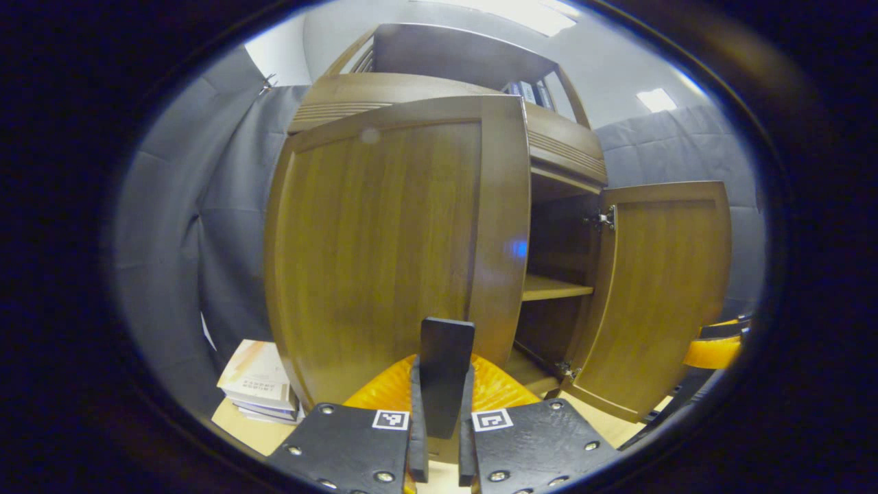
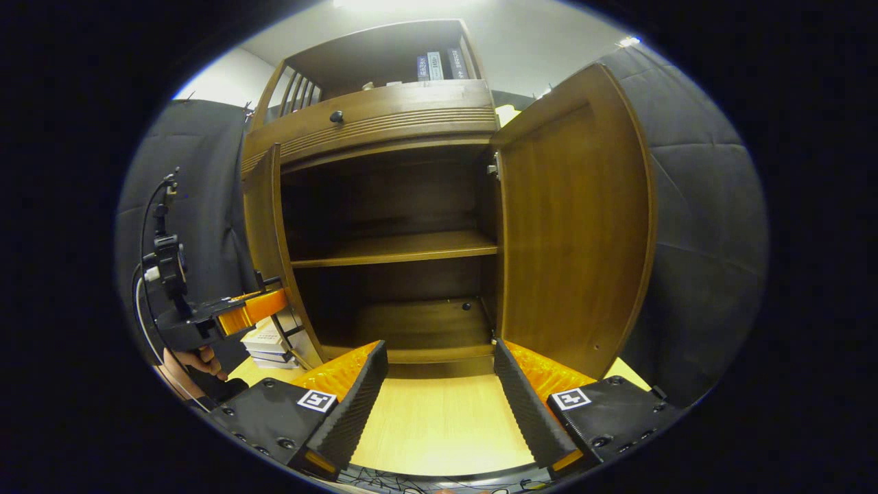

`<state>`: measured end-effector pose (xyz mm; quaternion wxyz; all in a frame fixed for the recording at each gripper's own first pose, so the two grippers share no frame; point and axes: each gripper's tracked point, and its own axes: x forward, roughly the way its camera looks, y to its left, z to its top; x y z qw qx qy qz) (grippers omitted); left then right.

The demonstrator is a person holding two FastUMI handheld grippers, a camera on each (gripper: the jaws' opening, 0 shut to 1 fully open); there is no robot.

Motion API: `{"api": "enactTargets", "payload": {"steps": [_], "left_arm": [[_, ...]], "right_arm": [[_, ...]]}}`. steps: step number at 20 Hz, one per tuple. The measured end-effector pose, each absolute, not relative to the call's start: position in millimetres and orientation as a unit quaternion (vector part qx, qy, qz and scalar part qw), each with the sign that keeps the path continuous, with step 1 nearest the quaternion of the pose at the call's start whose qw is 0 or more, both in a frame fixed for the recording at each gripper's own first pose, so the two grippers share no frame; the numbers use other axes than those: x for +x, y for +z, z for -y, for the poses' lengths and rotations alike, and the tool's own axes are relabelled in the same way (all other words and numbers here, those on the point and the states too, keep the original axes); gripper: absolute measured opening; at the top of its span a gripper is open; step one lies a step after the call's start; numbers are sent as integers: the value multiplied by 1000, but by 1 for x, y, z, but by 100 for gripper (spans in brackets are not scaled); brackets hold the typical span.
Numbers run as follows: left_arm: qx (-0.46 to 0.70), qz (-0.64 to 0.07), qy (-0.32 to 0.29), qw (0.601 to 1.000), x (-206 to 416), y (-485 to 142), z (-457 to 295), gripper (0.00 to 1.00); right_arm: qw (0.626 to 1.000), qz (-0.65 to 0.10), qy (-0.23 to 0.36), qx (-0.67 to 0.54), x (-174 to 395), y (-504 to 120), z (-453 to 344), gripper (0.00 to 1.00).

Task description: Open the right door of the double-door shoe cabinet with the right hand, and open the left door with the left hand.

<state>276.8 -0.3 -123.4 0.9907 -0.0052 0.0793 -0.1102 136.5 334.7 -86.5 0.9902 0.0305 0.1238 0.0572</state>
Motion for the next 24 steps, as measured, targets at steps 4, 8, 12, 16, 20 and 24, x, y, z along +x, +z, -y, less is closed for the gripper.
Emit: {"api": "enactTargets", "payload": {"steps": [4, 8, 12, 16, 20, 24], "left_arm": [[-4, -76, -101, 992, 254, -119, -20, 17], [-8, -73, -82, 994, 234, -115, -41, 20], [-6, -68, -63, 996, 218, -113, -63, 19], [-2, -63, -54, 997, 204, -105, -88, 19], [-8, -58, -34, 998, 192, -102, -114, 17], [-12, -46, -17, 999, 180, -96, -151, 19]], "right_arm": [[988, -124, 85, 25, 145, -87, -355, 98], [986, -123, 112, 19, 150, -86, -376, 98], [983, -125, 134, 22, 152, -87, -393, 93], [980, -125, 153, 26, 151, -86, -408, 98], [978, -124, 167, 24, 152, -83, -416, 98], [977, -124, 175, 19, 152, -82, -420, 93]]}}
